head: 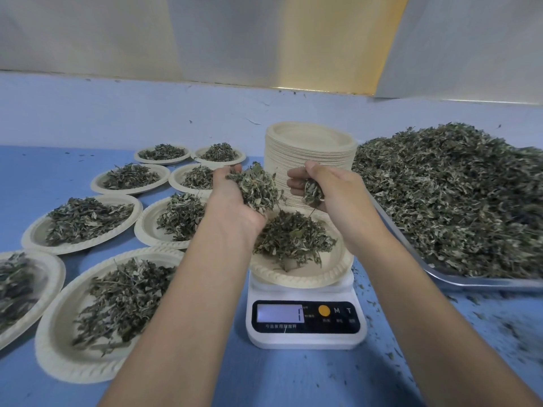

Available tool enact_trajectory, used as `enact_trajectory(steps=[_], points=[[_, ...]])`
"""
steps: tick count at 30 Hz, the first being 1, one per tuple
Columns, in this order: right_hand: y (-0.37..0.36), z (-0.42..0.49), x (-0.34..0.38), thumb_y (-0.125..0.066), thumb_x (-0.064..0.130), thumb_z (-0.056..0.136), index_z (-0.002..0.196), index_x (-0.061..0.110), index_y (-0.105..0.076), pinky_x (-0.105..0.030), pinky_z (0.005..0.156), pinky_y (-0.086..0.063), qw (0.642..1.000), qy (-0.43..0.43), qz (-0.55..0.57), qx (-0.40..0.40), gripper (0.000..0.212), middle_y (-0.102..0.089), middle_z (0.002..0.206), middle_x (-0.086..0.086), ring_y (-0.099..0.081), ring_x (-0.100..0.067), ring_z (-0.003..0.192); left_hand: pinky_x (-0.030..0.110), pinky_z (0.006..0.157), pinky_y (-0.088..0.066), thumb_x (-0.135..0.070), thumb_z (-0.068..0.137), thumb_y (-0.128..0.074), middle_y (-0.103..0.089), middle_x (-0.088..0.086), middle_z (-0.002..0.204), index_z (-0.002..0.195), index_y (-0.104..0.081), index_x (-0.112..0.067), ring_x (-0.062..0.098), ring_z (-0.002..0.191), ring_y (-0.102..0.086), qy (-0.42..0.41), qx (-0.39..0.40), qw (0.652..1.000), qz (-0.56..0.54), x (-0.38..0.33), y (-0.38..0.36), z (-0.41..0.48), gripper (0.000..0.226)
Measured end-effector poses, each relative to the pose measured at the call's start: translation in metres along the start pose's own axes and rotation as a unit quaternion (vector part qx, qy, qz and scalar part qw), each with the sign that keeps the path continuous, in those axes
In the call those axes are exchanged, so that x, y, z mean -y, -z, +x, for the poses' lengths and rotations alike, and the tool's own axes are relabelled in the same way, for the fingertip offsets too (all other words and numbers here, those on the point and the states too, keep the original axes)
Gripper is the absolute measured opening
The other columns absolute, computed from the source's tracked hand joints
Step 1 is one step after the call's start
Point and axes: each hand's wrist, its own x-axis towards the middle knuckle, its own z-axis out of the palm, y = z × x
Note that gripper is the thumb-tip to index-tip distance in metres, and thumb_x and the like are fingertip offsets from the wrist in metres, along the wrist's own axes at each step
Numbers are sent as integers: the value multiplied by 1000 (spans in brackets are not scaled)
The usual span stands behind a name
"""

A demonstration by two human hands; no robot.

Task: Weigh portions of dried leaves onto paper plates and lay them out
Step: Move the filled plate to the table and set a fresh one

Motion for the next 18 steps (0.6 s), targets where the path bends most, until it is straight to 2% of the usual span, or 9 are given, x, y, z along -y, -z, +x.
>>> enact_trajectory(steps=[3,7,10,14,18], points=[[1,-2,3,-44,25,101,85,11,-70,-18,58,-49,998,-22,50,14,34,-70,78,-5,-61,-9,63,14,39,-39,-31,96,-39,-57,-1,39,68,-45,-19,12,32,-53,-4,11,1000,-5,2,-1,-2,32],[-1,-3,5,-42,10,100,93,9,-64,-14,48,-40,999,-12,42,23,23,-60,73,-3,-50,-4,48,13,37,-41,-30,96,-38,-52,-1,34,66,-43,-17,11,25,-50,2,25,999,-23,4,-2,-2,33],[-2,-2,6,-39,2,99,103,10,-60,-14,48,-39,999,0,33,16,23,-58,73,-2,-48,-4,48,12,39,-39,-31,96,-38,-52,-1,34,66,-42,-18,11,32,-50,9,22,1000,-21,5,-1,0,33],[-2,-4,8,-38,2,100,115,14,-53,-16,52,-41,999,11,44,7,25,-61,77,-1,-51,-4,51,16,44,-37,-31,96,-38,-52,-1,34,66,-43,-18,13,43,-49,6,13,1000,-12,6,-1,0,33],[-2,-4,9,-38,3,100,121,10,-48,-16,54,-44,999,17,44,2,24,-64,79,-2,-55,-9,60,16,44,-37,-31,96,-38,-52,-2,34,66,-42,-19,14,50,-48,4,9,1000,-7,5,-1,1,32]])
